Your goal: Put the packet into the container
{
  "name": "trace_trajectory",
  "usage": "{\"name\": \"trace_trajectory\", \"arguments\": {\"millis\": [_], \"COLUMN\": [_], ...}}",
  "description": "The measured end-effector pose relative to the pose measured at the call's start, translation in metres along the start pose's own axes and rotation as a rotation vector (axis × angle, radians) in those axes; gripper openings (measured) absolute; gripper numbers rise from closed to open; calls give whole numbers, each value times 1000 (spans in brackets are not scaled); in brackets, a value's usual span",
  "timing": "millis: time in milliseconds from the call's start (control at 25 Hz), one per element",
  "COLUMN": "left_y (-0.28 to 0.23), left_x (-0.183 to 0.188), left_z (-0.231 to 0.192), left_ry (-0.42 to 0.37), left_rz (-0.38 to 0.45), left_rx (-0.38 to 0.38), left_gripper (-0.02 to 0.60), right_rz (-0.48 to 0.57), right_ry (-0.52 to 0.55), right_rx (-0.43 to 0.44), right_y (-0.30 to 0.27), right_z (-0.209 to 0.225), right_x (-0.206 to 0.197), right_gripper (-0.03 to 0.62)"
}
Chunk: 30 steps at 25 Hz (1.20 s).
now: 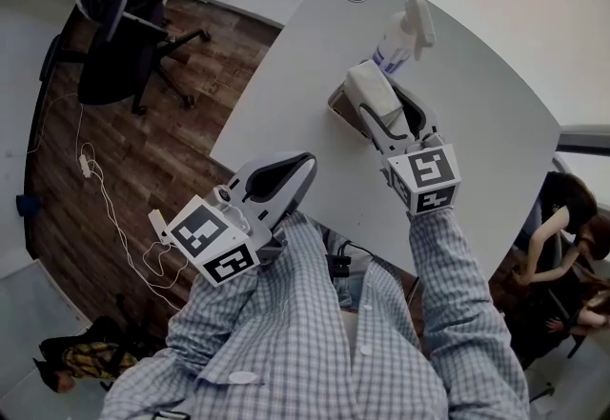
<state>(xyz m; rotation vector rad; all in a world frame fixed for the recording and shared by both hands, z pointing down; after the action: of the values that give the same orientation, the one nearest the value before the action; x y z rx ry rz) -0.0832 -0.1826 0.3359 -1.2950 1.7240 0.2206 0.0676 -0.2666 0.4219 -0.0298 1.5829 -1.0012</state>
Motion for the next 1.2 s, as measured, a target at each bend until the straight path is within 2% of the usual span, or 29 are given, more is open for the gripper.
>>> {"name": "trace_trajectory", "arguments": {"millis": [880, 1200], "left_y": [2, 0], "left_x": [-7, -8], "left_z": [2, 3], "left_ry": [9, 11], "left_rz": [-8, -9], "left_rx": [5, -1], "left_gripper": [6, 6], "right_rz": [-121, -152], "right_ry": [60, 102], "right_rx": [-29, -72], "right_y": [-19, -21], "right_z": [1, 1], "right_x": [-25, -33], "right_gripper": [259, 262]}}
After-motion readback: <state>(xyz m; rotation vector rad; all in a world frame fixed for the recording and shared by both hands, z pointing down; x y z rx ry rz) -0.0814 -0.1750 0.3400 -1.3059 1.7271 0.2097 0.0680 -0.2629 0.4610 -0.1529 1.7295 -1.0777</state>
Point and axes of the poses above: the fingertips, and each gripper's own axes: y backward along the fingers, z to its right, x out of its top, the point moved 4 cm from there along y, backward along the fingers, and after that the axes turned 11 degrees about -z, right-handed, at the moved point
